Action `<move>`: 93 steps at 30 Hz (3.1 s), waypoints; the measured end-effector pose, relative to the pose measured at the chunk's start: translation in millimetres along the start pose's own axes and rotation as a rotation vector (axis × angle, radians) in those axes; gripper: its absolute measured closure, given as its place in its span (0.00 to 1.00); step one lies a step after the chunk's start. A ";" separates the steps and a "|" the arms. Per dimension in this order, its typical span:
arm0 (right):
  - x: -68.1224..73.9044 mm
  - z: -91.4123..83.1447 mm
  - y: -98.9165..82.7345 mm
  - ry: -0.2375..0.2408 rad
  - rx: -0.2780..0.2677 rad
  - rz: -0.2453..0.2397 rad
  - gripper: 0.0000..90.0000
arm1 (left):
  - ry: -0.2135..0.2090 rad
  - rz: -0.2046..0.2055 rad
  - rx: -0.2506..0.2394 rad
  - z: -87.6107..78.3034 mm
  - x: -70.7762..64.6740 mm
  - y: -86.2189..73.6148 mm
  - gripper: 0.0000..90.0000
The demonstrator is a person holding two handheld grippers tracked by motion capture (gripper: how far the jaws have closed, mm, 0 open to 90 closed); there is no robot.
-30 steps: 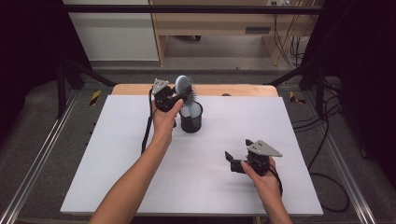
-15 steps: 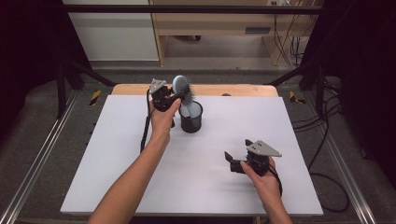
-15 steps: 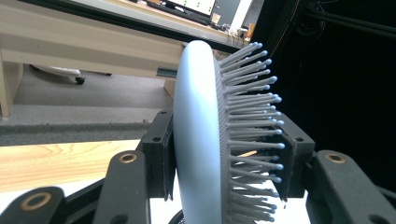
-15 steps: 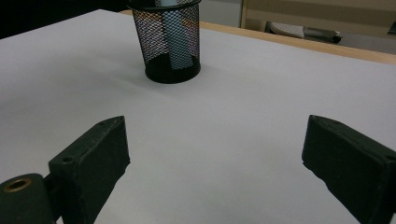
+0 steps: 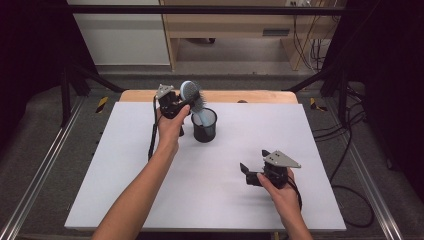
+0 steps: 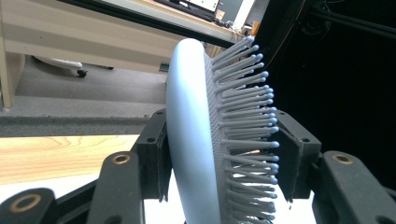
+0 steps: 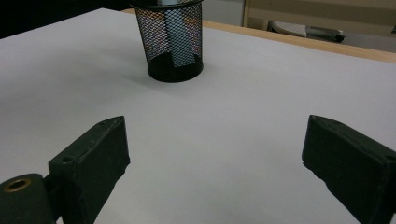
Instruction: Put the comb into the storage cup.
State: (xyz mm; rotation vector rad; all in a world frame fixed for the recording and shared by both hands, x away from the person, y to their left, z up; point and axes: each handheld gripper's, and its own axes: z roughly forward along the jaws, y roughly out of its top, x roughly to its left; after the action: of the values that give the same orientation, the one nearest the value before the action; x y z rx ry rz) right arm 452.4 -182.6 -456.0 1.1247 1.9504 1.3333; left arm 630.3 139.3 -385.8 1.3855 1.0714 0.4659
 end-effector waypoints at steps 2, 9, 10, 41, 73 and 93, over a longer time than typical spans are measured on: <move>0.1 0.1 0.0 0.003 0.000 0.000 0.09 | -0.001 0.000 0.001 0.0 0.5 0.0 0.50; 0.9 0.5 0.0 0.007 0.002 0.000 0.08 | 0.004 -0.009 0.005 -0.3 1.7 0.3 0.46; 1.0 0.6 0.0 0.007 0.002 0.000 0.08 | 0.003 -0.008 0.006 -0.4 1.8 0.3 0.46; 1.7 1.0 -0.1 0.010 0.007 -0.003 0.08 | 0.004 -0.017 0.027 0.8 8.7 -4.7 0.32; 2.7 1.7 -0.4 0.012 0.014 -0.015 0.08 | 0.028 0.006 0.052 1.8 6.5 -8.5 0.09; 2.4 1.6 -0.4 0.011 0.012 -0.013 0.08 | 0.032 0.017 0.035 0.6 5.3 -7.3 0.05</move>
State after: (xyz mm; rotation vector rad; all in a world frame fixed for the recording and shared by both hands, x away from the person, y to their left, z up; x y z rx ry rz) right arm 452.3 -179.8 -456.9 1.1107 1.9729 1.3248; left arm 631.1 141.9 -394.4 1.4236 1.0988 0.4851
